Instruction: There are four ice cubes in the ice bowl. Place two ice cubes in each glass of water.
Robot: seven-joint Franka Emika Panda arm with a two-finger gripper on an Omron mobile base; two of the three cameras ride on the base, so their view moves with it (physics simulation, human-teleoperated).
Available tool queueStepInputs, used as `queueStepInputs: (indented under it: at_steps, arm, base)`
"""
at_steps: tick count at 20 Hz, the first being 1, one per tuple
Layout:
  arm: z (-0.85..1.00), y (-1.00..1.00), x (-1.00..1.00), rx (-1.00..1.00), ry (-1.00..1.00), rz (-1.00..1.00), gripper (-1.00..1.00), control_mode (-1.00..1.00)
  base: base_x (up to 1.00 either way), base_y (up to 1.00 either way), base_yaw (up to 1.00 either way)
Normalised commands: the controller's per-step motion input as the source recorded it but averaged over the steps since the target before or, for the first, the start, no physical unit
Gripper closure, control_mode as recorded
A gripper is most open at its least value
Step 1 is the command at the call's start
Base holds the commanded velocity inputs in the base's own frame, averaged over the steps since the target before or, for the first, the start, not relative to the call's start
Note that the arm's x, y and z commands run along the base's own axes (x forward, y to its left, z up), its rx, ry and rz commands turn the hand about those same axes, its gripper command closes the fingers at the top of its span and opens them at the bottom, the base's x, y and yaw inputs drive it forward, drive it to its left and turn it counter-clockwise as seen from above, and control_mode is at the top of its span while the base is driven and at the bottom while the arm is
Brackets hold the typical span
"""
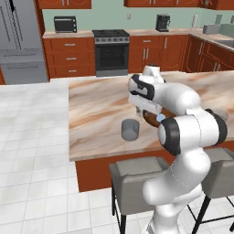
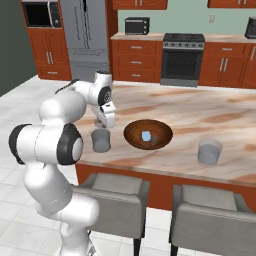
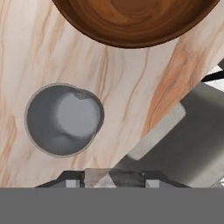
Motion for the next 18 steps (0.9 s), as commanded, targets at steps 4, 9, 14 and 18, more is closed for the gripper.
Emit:
queueStepInputs:
  at_steps: [4, 9, 14, 18]
  arm:
    - [-0.47, 0.25, 0.09, -0.09, -0.09, 0.0, 1.0, -1.0]
    - [-0.34, 0.17, 0.16, -0.07, -0.03, 0.0, 1.0, -1.0]
    - [-0.01, 0.0, 0.34, 0.0, 0.0, 0.02, 1.0, -1.0]
    - [0.0, 0.0, 0.39, 0.0, 0.01, 0.05, 1.0, -1.0]
  base:
    - [0.0, 0.0, 0.0]
    - [0.0, 0.0, 0.0]
    - [0.0, 0.0, 0.0]
    - [0.0, 0.0, 0.0]
